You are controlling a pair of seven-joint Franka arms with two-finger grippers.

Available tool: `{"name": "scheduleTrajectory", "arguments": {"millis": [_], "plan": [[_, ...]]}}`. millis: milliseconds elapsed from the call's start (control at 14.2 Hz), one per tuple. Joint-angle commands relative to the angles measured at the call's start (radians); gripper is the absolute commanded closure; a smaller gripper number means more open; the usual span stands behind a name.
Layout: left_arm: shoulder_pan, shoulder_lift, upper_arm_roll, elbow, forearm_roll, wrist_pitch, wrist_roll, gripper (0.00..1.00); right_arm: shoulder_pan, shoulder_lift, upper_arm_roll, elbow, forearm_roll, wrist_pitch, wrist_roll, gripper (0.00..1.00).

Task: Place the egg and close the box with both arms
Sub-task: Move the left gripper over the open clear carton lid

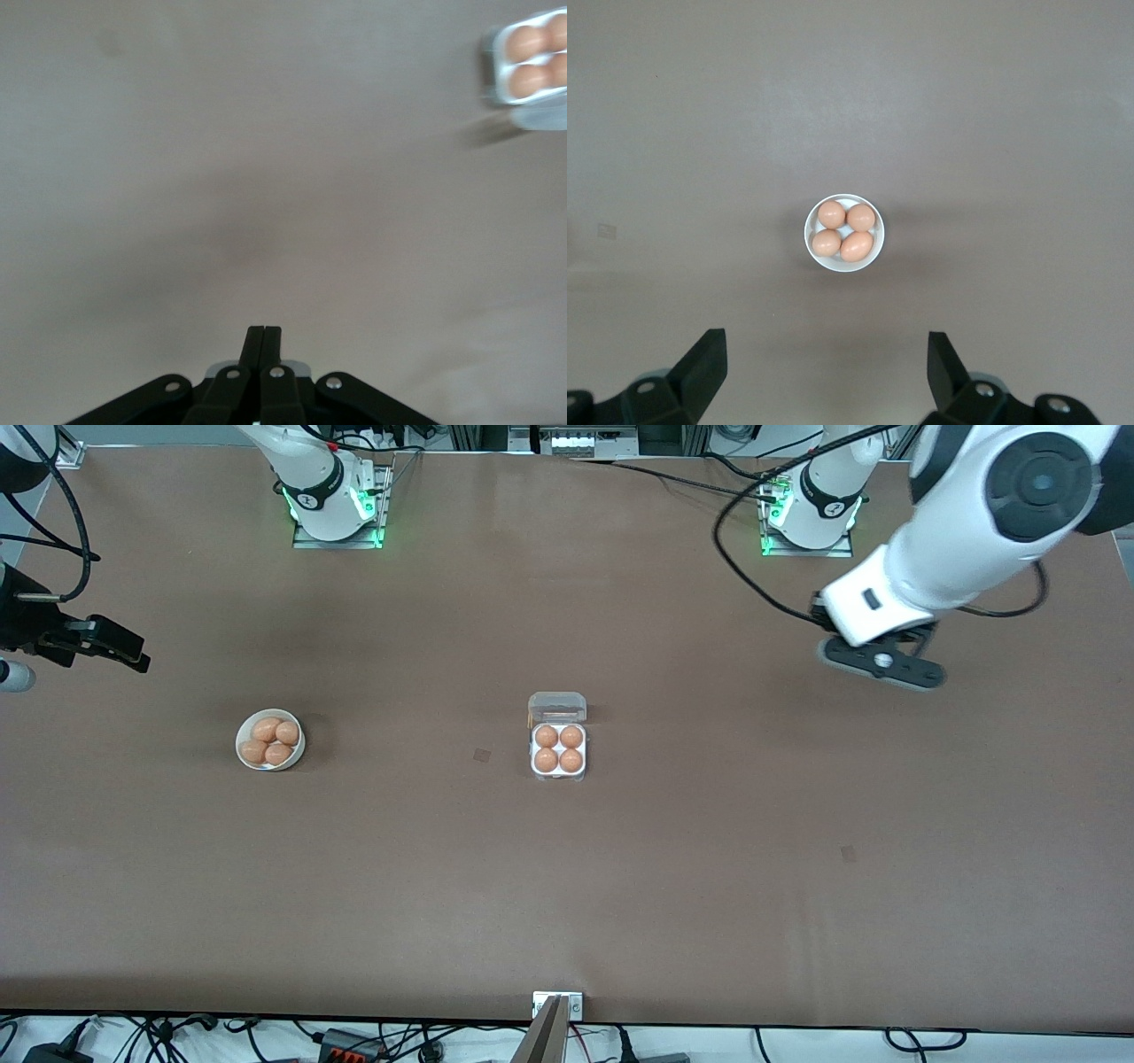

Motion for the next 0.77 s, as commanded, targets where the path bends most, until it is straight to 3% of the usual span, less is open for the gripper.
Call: {"name": "scheduleTrajectory", "arguments": {"millis": [0,281,561,702], "plan": [[-0.028,0.035,-0.062,-0.009,-0.050,0.079,-0.123,0.99,-0.009,-0.013,0.009,0.004,-0.006,0.002,-0.010,0.00],[-0.101,0.107,-0.175,-0.021,-0.044,0.193,-0.361,0.99,-0.009,-0.013,0.007,0.007,-0.003,-0.005,-0.023,0.00],[-0.277,0.116,-0.179,-0.153,-0.030,0.378,-0.554,0.99,-0.009,-0.013,0.007,0.012,-0.008,0.006,-0.023,0.00],[-0.351,0.167,-0.179,-0.163,0.043,0.453,-0.660,0.99,-0.012,-0.013,0.007,0.018,-0.006,0.002,-0.020,0.00]]}}
